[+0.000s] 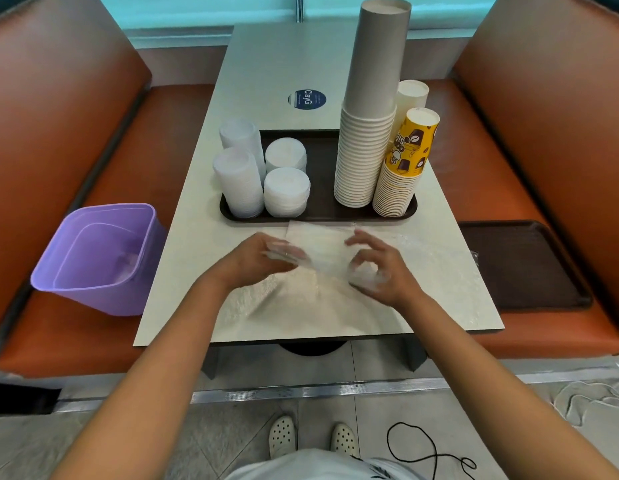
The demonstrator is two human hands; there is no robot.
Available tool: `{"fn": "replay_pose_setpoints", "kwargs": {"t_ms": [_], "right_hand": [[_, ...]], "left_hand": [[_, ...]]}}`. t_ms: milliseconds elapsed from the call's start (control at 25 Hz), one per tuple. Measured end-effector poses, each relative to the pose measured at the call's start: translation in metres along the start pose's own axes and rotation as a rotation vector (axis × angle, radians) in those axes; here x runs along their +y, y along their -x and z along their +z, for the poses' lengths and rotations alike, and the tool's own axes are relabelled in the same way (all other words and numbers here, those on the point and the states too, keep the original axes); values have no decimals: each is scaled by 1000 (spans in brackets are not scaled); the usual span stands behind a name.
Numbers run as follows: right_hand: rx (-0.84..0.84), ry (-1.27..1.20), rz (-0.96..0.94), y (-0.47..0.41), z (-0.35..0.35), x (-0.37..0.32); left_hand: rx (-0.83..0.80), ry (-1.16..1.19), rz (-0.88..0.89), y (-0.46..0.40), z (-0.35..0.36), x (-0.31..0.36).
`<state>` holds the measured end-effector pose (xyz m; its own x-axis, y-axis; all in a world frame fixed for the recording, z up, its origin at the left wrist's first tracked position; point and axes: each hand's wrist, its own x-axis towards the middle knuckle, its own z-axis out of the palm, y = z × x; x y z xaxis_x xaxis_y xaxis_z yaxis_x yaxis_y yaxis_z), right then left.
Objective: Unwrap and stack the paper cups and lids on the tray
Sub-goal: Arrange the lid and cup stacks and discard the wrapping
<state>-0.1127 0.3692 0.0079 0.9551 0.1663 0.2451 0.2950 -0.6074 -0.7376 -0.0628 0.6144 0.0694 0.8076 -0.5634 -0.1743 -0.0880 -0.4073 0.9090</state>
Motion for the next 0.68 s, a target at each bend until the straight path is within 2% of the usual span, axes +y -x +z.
{"fn": "replay_pose_setpoints", "kwargs": {"t_ms": [120, 240, 320, 440, 600, 680], "right_hand": [[-258, 183, 19, 12, 16, 17], [-320, 150, 123, 18, 25, 22], [-262, -5, 281, 20, 24, 20], [-102, -285, 506, 19, 25, 12], [182, -247, 597, 9, 35, 7], [206, -204, 617, 6, 38, 5]], "left_hand": [[-172, -214, -128, 2, 11, -23], [-195, -269, -140, 0, 18, -39], [-156, -180, -123, -5, 20, -43], [-6, 8, -211, -20, 24, -42], [238, 5, -340, -40, 34, -49], [272, -57, -356, -46, 40, -55]]}}
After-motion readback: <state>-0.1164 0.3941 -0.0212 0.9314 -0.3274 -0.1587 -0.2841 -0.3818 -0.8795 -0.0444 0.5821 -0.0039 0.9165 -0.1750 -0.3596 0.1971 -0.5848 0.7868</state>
